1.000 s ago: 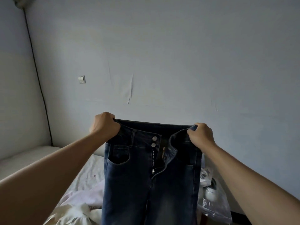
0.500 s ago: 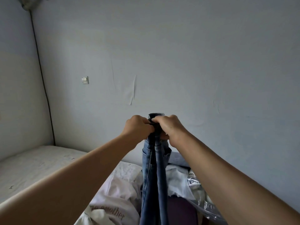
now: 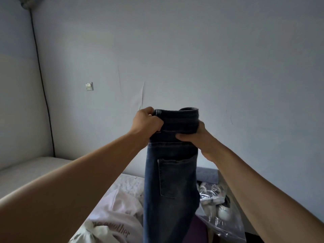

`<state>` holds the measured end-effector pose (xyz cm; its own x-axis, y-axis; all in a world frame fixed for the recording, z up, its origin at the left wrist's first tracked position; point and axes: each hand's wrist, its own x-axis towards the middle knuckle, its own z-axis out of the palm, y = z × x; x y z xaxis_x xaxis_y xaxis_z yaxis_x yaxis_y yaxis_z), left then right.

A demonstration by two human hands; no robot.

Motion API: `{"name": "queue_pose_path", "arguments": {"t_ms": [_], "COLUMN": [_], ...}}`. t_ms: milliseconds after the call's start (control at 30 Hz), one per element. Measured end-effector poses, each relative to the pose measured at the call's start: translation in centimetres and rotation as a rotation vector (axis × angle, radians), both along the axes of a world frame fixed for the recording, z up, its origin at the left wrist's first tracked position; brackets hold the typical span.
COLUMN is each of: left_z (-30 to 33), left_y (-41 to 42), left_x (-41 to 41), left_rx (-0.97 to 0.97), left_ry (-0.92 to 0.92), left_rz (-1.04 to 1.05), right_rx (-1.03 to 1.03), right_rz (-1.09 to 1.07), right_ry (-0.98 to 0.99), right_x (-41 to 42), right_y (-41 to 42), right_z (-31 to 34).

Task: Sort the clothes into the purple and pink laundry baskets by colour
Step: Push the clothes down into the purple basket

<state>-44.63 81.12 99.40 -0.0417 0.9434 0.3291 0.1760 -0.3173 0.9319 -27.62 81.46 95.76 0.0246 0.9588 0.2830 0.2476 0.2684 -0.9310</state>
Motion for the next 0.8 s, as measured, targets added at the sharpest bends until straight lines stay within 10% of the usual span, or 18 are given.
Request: {"name": "queue_pose_path", "arguments": {"t_ms": [333,567,800], "left_z": [-1.7,-8.1,-5.6], "left_y": [1.2,1.3,1.6], "left_x": [-2.8,-3.4,-1.9], "left_rx": [0.021,-0.202,-0.172], "left_ry": [-0.287,0.012,-0.367], "left_rz": [-0.146,-0.142,-0.211], "right_rx": [0.108,0.214,-0.163], "right_rz": [-0.092,-0.175,0.137], "right_ry": [0.251,0.336,0.155], "right_x": [0.3,-0.1,2.8], "right_y": [-0.1,0.2,-0.2], "right_z": [0.4,2.3,-1.9]}}
